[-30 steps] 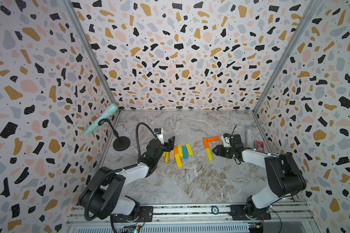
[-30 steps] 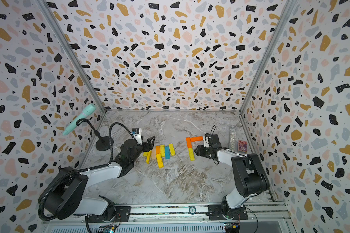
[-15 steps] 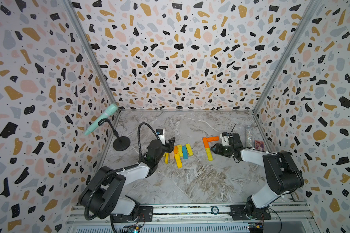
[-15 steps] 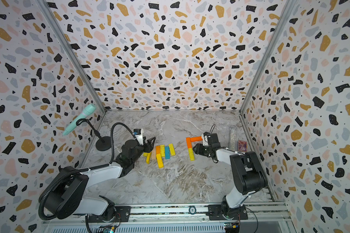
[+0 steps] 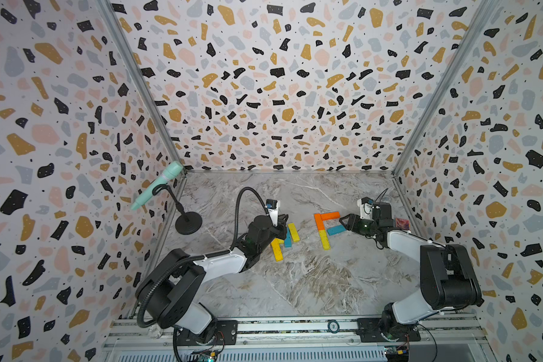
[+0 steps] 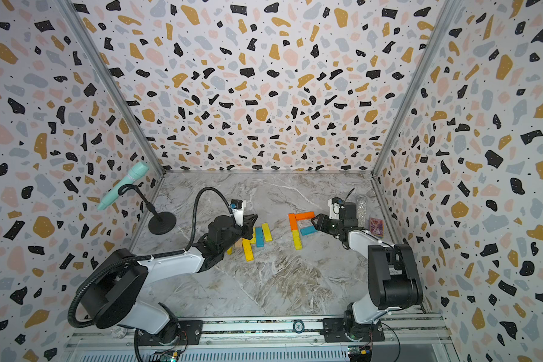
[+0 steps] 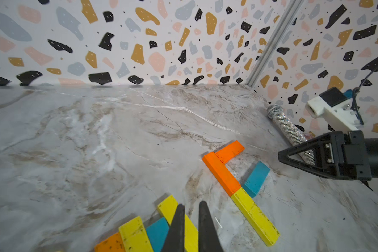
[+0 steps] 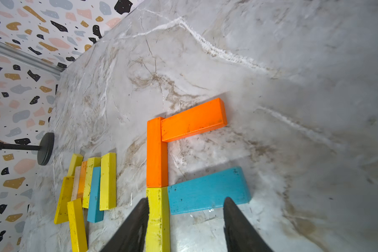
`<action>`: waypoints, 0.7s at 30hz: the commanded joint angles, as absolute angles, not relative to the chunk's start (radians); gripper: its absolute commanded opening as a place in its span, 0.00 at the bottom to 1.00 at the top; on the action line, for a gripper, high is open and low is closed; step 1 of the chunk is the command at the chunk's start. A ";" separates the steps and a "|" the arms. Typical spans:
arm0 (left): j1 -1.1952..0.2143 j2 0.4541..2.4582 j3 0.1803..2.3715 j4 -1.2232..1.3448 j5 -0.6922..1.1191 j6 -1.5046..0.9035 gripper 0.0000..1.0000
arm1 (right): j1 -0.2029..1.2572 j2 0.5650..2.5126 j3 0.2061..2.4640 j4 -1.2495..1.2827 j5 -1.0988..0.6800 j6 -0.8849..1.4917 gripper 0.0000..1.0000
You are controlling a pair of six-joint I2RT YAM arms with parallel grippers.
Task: Assemble the number 6 with building blocks
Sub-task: Assemble the building block at the center of the board.
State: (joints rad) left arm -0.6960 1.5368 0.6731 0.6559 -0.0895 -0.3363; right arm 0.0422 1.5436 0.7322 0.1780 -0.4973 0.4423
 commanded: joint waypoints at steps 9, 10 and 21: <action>-0.792 1.723 0.800 0.669 -0.094 -0.415 0.04 | 0.003 1.635 0.724 0.274 -0.599 0.434 0.57; -0.795 1.738 0.806 0.671 -0.089 -0.420 0.04 | 0.002 1.642 0.723 0.278 -0.603 0.435 0.57; -0.818 1.841 0.863 0.673 -0.045 -0.445 0.01 | -0.008 1.705 0.727 0.308 -0.623 0.439 0.57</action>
State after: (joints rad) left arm -0.8093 1.8332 0.8349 0.6491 -0.0631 -0.4328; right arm -0.0044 1.6939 0.7284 0.2928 -0.6037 0.4400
